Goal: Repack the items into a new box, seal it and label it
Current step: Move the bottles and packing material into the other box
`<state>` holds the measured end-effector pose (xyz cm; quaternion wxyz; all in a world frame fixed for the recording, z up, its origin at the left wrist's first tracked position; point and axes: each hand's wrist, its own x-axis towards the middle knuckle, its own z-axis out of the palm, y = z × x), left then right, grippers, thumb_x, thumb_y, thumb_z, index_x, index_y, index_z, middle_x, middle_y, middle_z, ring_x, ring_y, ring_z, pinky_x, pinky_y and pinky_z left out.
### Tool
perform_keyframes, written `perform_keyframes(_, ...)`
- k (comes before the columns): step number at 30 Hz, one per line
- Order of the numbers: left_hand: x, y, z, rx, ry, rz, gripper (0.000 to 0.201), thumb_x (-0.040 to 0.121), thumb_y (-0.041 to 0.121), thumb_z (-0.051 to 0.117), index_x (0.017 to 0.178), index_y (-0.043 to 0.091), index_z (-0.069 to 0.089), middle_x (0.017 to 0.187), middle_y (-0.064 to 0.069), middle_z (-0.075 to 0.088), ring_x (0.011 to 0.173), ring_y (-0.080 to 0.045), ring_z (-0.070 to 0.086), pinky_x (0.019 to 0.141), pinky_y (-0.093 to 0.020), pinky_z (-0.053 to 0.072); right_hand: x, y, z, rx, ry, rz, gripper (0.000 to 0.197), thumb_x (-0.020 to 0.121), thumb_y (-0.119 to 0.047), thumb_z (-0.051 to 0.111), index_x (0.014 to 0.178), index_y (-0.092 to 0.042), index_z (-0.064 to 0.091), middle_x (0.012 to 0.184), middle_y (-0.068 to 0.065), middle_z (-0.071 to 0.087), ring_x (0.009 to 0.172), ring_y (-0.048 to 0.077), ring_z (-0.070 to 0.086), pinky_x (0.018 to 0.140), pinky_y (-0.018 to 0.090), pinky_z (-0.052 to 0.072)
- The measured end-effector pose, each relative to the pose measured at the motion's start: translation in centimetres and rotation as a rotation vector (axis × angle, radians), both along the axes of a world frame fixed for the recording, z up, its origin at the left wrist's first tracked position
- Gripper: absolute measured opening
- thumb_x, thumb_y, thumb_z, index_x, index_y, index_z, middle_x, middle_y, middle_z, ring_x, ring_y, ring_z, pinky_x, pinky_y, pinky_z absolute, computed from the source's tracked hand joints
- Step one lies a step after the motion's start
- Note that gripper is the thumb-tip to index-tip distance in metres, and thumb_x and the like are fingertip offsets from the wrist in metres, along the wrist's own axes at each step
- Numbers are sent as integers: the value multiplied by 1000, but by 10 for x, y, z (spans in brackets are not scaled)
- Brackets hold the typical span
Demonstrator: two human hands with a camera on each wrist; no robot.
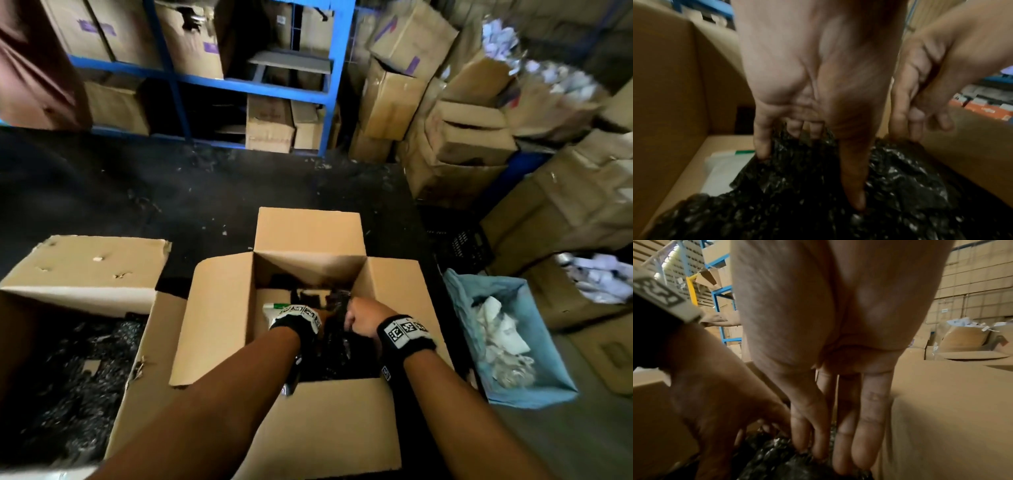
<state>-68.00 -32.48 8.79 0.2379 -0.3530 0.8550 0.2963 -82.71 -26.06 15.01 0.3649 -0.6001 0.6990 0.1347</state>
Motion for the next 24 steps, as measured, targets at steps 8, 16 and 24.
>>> perform_keyframes(8, 13, -54, 9, -176, 13, 300, 30, 97, 15, 46, 123, 6, 59, 125, -22, 62, 116, -41, 60, 92, -47, 51, 5, -36, -10, 21, 96, -64, 22, 91, -11, 62, 110, 0, 63, 107, 18, 67, 97, 37, 69, 69, 38, 56)
perform_keyframes(16, 46, -69, 2, -110, 9, 428, 61, 90, 20, 58, 146, 14, 35, 126, -22, 60, 114, -44, 59, 91, -49, 52, 25, -39, -48, 238, 119, 50, 48, 77, -23, 81, 120, -8, 68, 121, 15, 70, 101, 34, 69, 85, 37, 57)
perform_keyframes(24, 50, -75, 11, -148, 7, 482, 37, 89, 20, 62, 123, 5, 58, 121, -21, 64, 108, -40, 63, 87, -44, 53, -6, -77, -5, -74, 154, -177, 46, 91, -20, 66, 133, -4, 57, 125, 17, 66, 111, 34, 66, 88, 40, 58)
